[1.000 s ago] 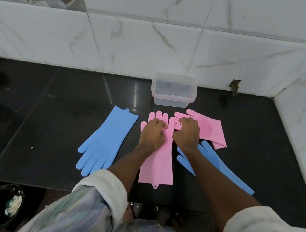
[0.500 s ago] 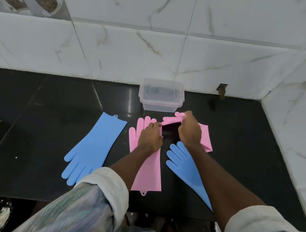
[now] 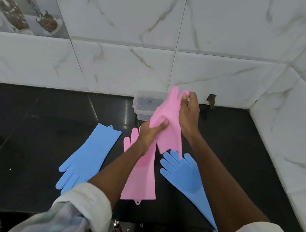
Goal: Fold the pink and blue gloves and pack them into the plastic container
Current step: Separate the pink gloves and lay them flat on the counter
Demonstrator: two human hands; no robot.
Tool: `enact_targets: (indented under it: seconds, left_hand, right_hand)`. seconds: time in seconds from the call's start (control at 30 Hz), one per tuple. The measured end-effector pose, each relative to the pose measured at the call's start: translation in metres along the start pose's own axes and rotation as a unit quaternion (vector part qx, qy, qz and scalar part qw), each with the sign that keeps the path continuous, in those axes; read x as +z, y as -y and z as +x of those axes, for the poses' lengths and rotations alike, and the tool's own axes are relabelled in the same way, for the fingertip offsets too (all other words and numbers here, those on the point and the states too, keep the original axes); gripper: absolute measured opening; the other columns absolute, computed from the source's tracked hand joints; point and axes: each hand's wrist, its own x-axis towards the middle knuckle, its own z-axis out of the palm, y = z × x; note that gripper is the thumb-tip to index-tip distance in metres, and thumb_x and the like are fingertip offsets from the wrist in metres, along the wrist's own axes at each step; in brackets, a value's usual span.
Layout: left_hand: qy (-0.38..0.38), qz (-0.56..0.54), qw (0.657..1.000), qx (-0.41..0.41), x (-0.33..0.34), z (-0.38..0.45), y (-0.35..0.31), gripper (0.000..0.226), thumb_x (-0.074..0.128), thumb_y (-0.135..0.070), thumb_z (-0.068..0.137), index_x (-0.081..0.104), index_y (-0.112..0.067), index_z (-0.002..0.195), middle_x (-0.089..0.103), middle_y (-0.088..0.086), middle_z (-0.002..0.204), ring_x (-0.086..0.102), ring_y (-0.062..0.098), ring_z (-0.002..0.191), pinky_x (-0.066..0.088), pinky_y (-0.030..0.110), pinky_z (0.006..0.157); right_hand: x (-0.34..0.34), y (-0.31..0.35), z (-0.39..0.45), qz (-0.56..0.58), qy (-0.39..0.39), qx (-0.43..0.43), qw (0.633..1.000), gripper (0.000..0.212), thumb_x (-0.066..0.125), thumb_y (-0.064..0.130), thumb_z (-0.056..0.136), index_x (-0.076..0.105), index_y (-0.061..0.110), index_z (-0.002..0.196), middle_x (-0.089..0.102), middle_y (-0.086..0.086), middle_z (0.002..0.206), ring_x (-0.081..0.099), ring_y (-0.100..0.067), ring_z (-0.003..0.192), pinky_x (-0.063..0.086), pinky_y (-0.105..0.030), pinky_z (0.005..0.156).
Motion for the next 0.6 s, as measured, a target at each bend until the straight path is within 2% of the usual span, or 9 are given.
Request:
enact_targets:
  seconds: [0.07, 0.1, 0.2, 0.3, 0.4, 0.47, 0.53, 0.6]
  left_hand:
    - [-0.009, -0.019, 1.000, 0.010, -0.012, -0.011, 0.000, 0.037, 0.088, -0.043, 0.082, 0.075, -0.025, 0.111, 0.083, -0.003, 0.105, 0.080, 0.015, 0.094, 0.063, 0.028, 0.075]
    - [-0.013, -0.019, 1.000, 0.009, -0.018, -0.016, 0.002, 0.046, 0.088, -0.045, 0.081, 0.073, -0.024, 0.119, 0.081, -0.002, 0.110, 0.079, 0.016, 0.099, 0.064, 0.030, 0.077]
    - [-0.010, 0.028, 1.000, -0.010, -0.039, -0.038, 0.010, 0.075, 0.084, -0.049, 0.082, 0.054, -0.023, 0.147, 0.067, 0.002, 0.136, 0.070, 0.022, 0.120, 0.060, 0.045, 0.098]
    - [0.038, 0.064, 0.997, -0.004, -0.059, -0.067, 0.032, 0.074, 0.076, -0.041, 0.091, 0.040, -0.032, 0.155, 0.059, -0.006, 0.143, 0.062, 0.017, 0.129, 0.055, 0.048, 0.105]
    - [0.056, 0.067, 0.996, -0.025, -0.075, -0.090, 0.064, 0.080, 0.074, -0.034, 0.092, 0.030, -0.030, 0.159, 0.056, -0.001, 0.149, 0.059, 0.022, 0.135, 0.052, 0.054, 0.111]
    - [0.059, 0.061, 0.996, -0.019, -0.082, -0.099, 0.078, 0.082, 0.072, -0.030, 0.088, 0.030, -0.028, 0.158, 0.056, 0.005, 0.150, 0.063, 0.020, 0.132, 0.058, 0.046, 0.106]
    - [0.069, 0.061, 0.996, 0.000, -0.087, -0.101, 0.083, 0.083, 0.074, -0.020, 0.089, 0.029, -0.025, 0.159, 0.059, 0.001, 0.147, 0.065, 0.013, 0.130, 0.061, 0.031, 0.095]
    - [0.058, 0.074, 0.996, 0.005, -0.089, -0.100, 0.079, 0.087, 0.076, -0.017, 0.089, 0.026, -0.022, 0.161, 0.060, -0.006, 0.144, 0.064, 0.009, 0.130, 0.061, 0.024, 0.090]
  right_hand:
    - [0.007, -0.002, -0.004, 0.070, 0.002, 0.058, 0.996, 0.021, 0.043, 0.034, 0.108, 0.054, 0.021, 0.096, 0.055, 0.008, 0.084, 0.051, -0.003, 0.072, 0.043, -0.023, 0.068]
    - [0.010, -0.003, -0.007, 0.091, 0.013, 0.083, 0.992, 0.022, 0.045, 0.034, 0.108, 0.055, 0.020, 0.095, 0.056, 0.006, 0.087, 0.053, -0.006, 0.076, 0.045, -0.025, 0.070]
    - [0.016, -0.015, -0.024, 0.141, 0.071, 0.152, 0.976, 0.023, 0.062, 0.038, 0.099, 0.060, 0.016, 0.103, 0.069, 0.002, 0.099, 0.070, -0.013, 0.090, 0.057, -0.028, 0.074]
    - [0.024, -0.038, -0.053, 0.143, 0.118, 0.207, 0.961, 0.032, 0.079, 0.031, 0.085, 0.065, 0.019, 0.111, 0.077, 0.002, 0.102, 0.078, -0.016, 0.097, 0.063, -0.029, 0.070]
    - [0.036, -0.068, -0.085, 0.092, 0.158, 0.282, 0.942, 0.044, 0.076, 0.009, 0.086, 0.060, 0.011, 0.127, 0.072, -0.008, 0.120, 0.073, -0.026, 0.111, 0.061, -0.045, 0.092]
    - [0.042, -0.080, -0.103, 0.072, 0.167, 0.305, 0.935, 0.047, 0.069, -0.002, 0.088, 0.057, 0.010, 0.132, 0.070, -0.008, 0.124, 0.069, -0.026, 0.113, 0.058, -0.043, 0.095]
    - [0.046, -0.084, -0.113, 0.056, 0.168, 0.306, 0.935, 0.051, 0.064, -0.006, 0.089, 0.056, 0.011, 0.136, 0.069, -0.006, 0.125, 0.068, -0.020, 0.108, 0.057, -0.032, 0.084]
    - [0.050, -0.080, -0.114, 0.050, 0.169, 0.291, 0.940, 0.051, 0.062, -0.006, 0.091, 0.056, 0.014, 0.137, 0.068, -0.003, 0.125, 0.066, -0.015, 0.105, 0.054, -0.027, 0.078]
